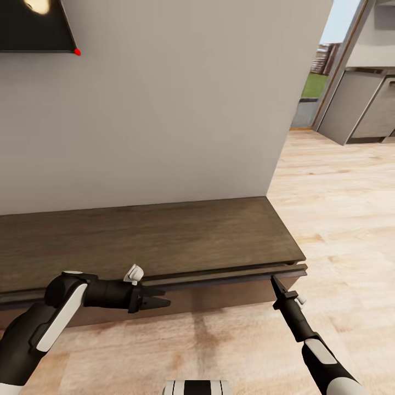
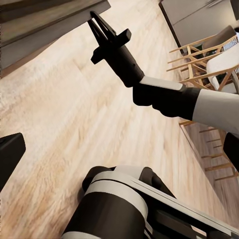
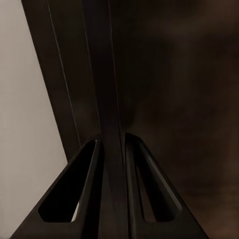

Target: Place each of the two pumpkins and all three candles from the living room inside a cabinet in the living room (use any cabinet), then make sure every cabinet is closed, and position the cauldron so it is next to a table in the living room.

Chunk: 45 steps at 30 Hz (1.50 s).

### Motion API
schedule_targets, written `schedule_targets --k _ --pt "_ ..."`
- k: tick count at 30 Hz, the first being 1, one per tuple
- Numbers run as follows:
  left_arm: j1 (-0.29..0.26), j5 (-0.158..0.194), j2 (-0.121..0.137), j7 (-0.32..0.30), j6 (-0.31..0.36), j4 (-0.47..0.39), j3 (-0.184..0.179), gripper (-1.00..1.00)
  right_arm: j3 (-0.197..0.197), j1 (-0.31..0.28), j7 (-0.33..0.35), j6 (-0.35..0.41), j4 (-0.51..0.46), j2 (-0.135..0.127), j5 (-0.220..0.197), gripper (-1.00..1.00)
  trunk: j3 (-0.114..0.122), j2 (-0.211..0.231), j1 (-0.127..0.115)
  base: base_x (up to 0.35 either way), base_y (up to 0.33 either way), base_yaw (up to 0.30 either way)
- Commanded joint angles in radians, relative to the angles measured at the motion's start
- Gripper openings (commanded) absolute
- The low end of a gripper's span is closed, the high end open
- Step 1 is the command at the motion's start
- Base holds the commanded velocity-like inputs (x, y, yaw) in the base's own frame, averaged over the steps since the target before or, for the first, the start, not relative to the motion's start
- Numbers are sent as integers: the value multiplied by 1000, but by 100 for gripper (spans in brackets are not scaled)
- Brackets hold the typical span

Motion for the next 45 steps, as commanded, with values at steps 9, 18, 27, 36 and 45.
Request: schedule_targets --k 9,18,27,36,45 --pt "-1 0 0 -2 4 0 -1 100 3 0 5 3 5 0 3 -100 -1 0 0 -80 0 0" --pt "-1 0 -1 0 4 0 -1 100 3 0 5 4 6 -1 3 -100 -1 0 0 -94 0 0" --pt "-1 0 -1 0 4 0 -1 100 3 0 5 5 6 -1 3 -100 -1 0 0 -94 0 0" --pt "-1 0 -1 0 4 0 -1 100 3 0 5 5 6 -2 4 -100 -1 0 0 -81 0 0" --pt "-1 0 -1 0 -1 0 -1 100 3 0 5 5 6 -2 4 -100 -1 0 0 -104 0 0"
